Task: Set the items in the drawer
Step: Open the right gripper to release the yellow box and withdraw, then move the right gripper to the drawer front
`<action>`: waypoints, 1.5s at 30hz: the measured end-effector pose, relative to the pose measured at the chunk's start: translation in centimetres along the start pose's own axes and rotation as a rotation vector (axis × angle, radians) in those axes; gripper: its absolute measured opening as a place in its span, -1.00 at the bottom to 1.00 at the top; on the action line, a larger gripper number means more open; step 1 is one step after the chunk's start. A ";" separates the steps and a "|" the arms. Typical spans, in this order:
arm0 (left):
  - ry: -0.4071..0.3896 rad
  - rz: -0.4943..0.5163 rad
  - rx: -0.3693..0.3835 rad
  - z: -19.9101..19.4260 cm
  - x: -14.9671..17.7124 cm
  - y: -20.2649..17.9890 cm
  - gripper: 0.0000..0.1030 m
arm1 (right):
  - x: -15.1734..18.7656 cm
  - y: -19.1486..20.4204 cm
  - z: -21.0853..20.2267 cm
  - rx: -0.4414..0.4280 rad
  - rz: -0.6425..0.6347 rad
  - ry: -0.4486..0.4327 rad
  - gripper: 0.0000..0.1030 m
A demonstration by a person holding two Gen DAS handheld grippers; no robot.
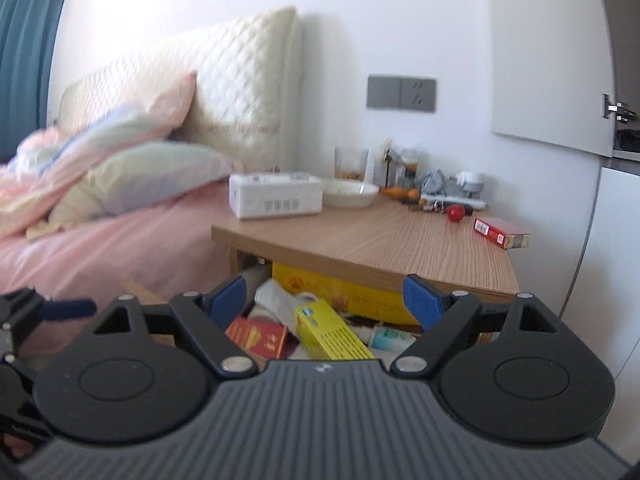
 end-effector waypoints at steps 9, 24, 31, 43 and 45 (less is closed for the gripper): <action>0.018 -0.002 0.053 0.0 -0.2 -0.3 1.00 | -0.4 1.4 -2.3 -0.022 0.008 -0.182 0.69; 0.000 -0.013 0.069 -0.4 -0.5 -0.3 1.00 | 1.4 -0.3 -2.5 -0.031 0.117 -0.202 0.69; -0.011 0.004 0.088 -0.8 -0.9 -0.8 1.00 | 2.0 -1.6 -2.9 -0.025 0.165 -0.198 0.69; -0.011 -0.035 0.063 -0.8 -1.1 -0.1 1.00 | 3.7 -0.9 -4.0 -0.015 0.165 -0.169 0.69; -0.004 -0.044 0.042 -0.6 -0.9 0.3 1.00 | 3.7 -0.6 -4.6 -0.003 0.156 -0.179 0.69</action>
Point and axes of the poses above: each gripper's, at about its wrist camera, not at the fingertips, and z roughly the way its jaws point, y to its left, x to its underside, the point moved 8 cm from there along z, roughly the way its jaws point, and after that the axes turned 7 degrees about z, right-handed, at the moved point
